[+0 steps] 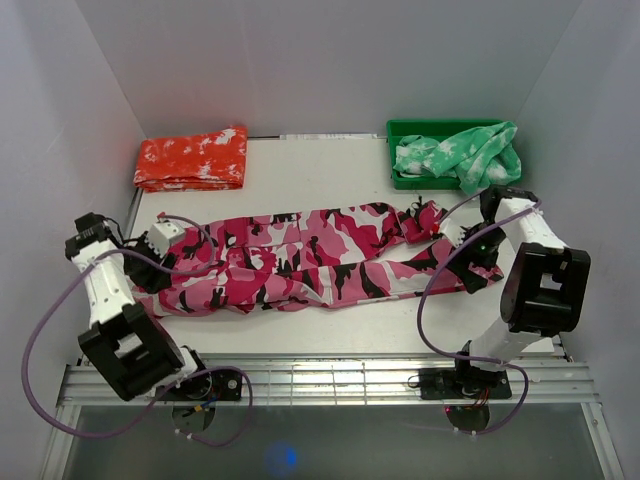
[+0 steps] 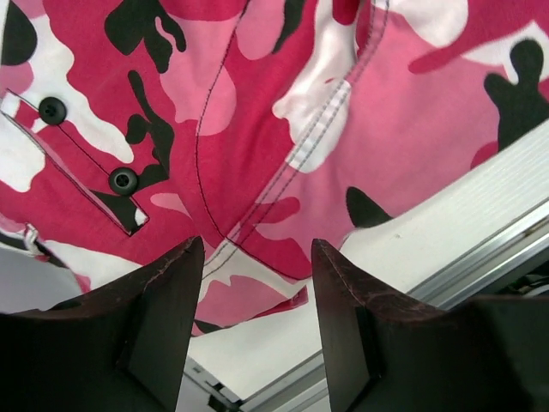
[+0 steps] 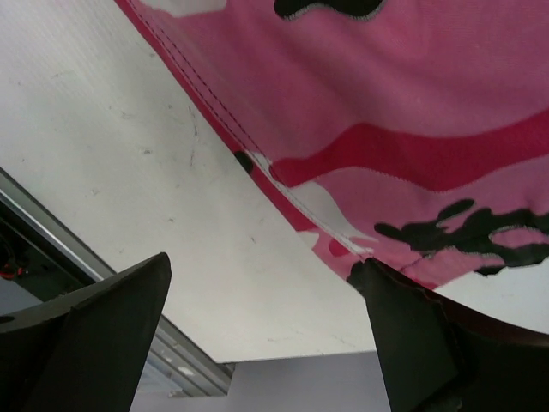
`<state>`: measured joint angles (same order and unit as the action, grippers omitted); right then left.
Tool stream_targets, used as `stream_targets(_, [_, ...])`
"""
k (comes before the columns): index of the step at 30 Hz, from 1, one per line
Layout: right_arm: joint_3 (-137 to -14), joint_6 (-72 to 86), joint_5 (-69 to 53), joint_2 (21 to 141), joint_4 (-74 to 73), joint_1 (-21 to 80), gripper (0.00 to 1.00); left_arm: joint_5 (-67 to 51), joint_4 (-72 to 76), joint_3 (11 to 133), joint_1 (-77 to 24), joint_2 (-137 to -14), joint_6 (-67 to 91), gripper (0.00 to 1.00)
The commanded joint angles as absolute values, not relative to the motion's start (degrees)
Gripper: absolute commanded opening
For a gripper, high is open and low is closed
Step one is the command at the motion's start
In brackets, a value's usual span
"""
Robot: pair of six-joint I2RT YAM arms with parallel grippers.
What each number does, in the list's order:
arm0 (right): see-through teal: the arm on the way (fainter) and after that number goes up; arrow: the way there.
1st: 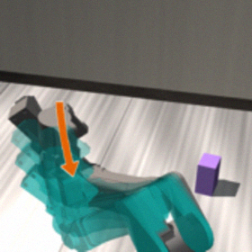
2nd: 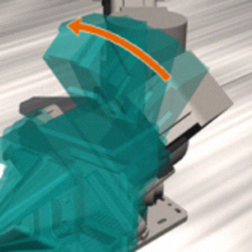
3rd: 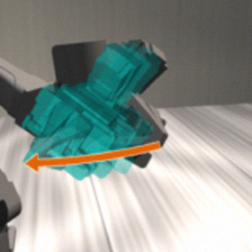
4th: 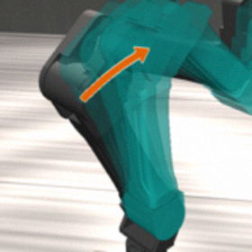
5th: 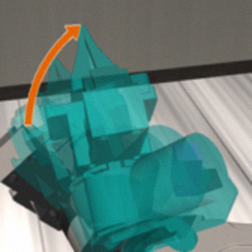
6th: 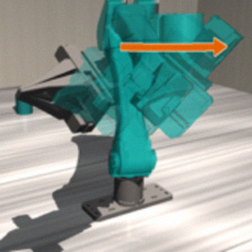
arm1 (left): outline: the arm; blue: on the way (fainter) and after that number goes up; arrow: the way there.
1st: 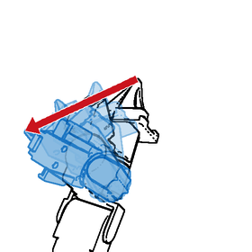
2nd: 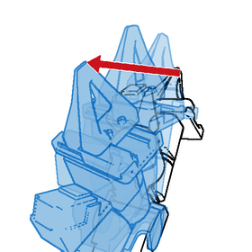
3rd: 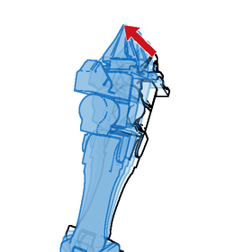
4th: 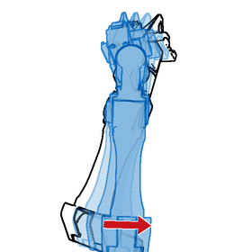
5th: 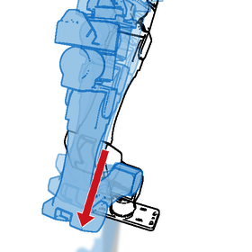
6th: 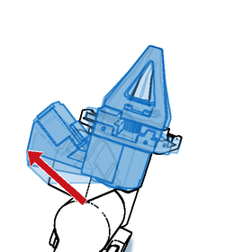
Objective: Fold and stack the trousers
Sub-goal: Flatten the trousers out
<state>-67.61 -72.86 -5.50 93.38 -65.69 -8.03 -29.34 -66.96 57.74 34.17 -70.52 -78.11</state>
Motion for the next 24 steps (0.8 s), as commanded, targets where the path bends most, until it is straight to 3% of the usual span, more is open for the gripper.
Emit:
stream_targets(1, [-65.13,-87.71,-8.26,93.69,-61.19,-7.12,0.98,-33.13,-71.71,64.93,34.37,-76.8,-70.14,0.64])
stream_targets(7, [-57.24,-89.39,-6.33,93.43,-51.35,-3.87,1.0,-34.46,-76.9,65.84,34.1,-79.11,-75.82,0.71])
stream_targets(8, [-56.61,-88.69,-5.98,94.12,-48.2,-3.61,0.96,-34.02,-78.21,64.18,34.01,-78.32,-77.5,0.72])
stream_targets(11, [-57.12,-85.7,-5.54,95.88,-46.23,-2.64,0.67,-32.09,-80.33,61.53,33.49,-74.89,-82.96,0.73])
stream_targets(15, [-60.64,-82.27,-5.98,97.73,-49.72,-2.46,0.08,-28.31,-79.98,53.99,33.05,-69.44,-88.41,0.75])
stream_targets(24, [-74.06,-86.39,-14.05,87.37,-71.79,-4.39,0.08,-29.35,-71.02,49.92,29.9,-69.6,-83.87,0.74])
